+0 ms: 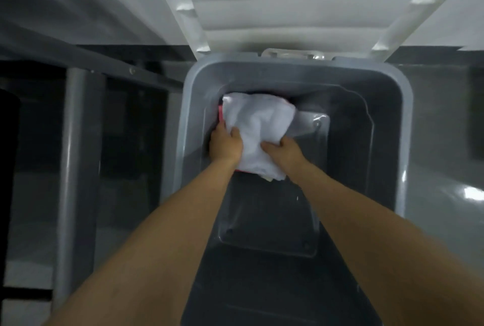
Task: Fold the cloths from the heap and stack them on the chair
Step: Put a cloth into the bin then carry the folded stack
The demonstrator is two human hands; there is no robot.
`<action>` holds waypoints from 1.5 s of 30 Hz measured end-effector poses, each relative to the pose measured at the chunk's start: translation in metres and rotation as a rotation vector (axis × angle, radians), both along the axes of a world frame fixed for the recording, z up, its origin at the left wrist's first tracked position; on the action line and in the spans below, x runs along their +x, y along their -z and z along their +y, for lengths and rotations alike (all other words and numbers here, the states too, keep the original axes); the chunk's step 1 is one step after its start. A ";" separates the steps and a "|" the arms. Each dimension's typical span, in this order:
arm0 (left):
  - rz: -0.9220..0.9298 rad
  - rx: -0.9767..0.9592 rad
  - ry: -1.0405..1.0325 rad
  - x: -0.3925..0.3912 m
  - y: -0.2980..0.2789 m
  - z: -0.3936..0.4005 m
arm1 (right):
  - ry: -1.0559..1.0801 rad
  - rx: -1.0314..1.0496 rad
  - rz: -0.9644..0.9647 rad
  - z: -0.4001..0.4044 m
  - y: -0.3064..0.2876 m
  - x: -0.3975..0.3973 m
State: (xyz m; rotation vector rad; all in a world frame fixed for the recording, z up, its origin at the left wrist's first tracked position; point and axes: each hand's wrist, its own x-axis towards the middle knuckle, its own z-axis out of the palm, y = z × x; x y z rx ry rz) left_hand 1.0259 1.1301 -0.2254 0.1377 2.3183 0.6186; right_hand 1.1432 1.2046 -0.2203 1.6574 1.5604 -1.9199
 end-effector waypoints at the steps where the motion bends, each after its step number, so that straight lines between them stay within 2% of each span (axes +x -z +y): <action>1: 0.009 0.006 -0.014 -0.002 0.000 -0.005 | 0.015 0.009 0.022 -0.007 0.002 -0.011; 3: 0.020 0.038 -0.027 -0.002 -0.002 -0.013 | 0.116 0.037 0.028 -0.012 0.005 -0.024; 5: 0.031 0.051 -0.001 0.001 -0.004 -0.019 | 0.129 0.085 -0.014 -0.015 0.008 -0.021; 10: 0.019 -0.051 0.023 0.011 -0.013 -0.017 | 0.164 0.054 -0.097 -0.008 -0.002 -0.001; 16: -0.022 0.003 -0.030 0.020 -0.055 -0.020 | 0.200 0.096 -0.217 -0.009 -0.045 0.029; 20: -0.112 0.007 -0.064 0.017 -0.140 -0.018 | 0.210 0.004 -0.231 -0.015 -0.126 0.030; 23: -0.238 0.213 -0.216 0.008 -0.235 -0.011 | 0.151 -0.054 -0.118 -0.018 -0.211 0.015; 27: -0.343 0.417 -0.380 -0.010 -0.396 -0.019 | -0.039 -0.002 -0.046 -0.031 -0.346 0.000; 30: -0.304 0.468 -0.396 -0.015 -0.505 -0.063 | -0.129 0.016 -0.074 -0.061 -0.452 -0.004; 35: -0.180 0.454 -0.460 -0.030 -0.597 -0.184 | -0.150 0.060 0.037 -0.124 -0.551 -0.023; 39: -0.114 0.412 -0.537 -0.035 -0.636 -0.307 | -0.152 0.081 0.123 -0.192 -0.605 -0.040; 45: -0.053 0.439 -0.654 -0.043 -0.699 -0.511 | -0.133 0.070 0.254 -0.355 -0.666 -0.085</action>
